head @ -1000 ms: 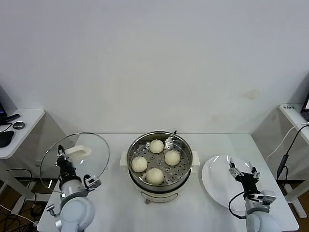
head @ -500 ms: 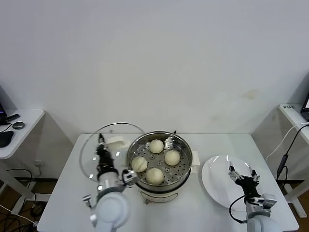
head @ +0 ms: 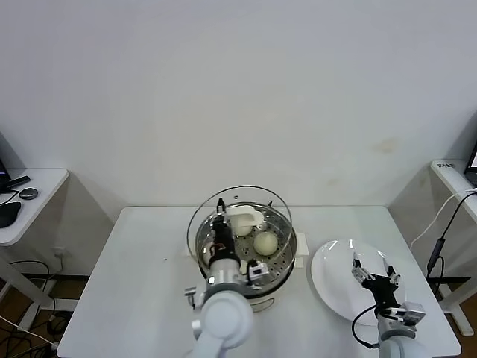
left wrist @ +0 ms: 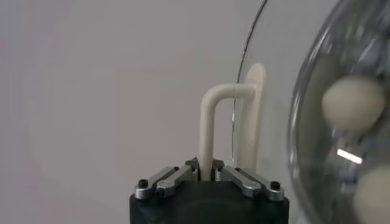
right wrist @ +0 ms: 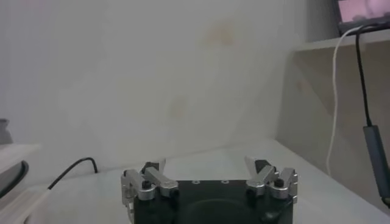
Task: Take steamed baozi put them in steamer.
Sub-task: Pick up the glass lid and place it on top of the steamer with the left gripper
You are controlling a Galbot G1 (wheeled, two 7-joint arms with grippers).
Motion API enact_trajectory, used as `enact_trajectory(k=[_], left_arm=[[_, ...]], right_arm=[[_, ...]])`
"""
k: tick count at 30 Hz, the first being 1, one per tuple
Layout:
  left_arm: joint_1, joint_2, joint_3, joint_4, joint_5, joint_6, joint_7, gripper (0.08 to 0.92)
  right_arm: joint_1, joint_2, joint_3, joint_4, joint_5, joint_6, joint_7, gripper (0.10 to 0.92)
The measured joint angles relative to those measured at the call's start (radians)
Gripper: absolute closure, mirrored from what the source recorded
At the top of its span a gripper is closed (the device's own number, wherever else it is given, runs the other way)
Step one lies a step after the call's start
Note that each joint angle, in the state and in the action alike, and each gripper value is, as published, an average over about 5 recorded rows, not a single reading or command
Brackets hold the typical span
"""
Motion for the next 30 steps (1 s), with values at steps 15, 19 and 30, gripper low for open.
enact_trajectory(k=[15,19,30], left_arm=[[-0.04,-0.021,0.047,0.145,0.083,0.004,-0.015,0.825],[-0.044,-0.023,0.045,0.16,0.099,0.004,-0.009,0.825],[-0.034,-0.028,0.046,0.192,0.131,0.005,-0.001,0.825]], right_arm=[[0.019,0.013,0.002,-0.008,-0.015,-0.002,0.0,0.203],[0.024,0.014,-0.002,-0.014,-0.021,0.001,0.0,0.203],[0.03,0.017,-0.008,-0.027,-0.035,0.007,0.0,0.203]])
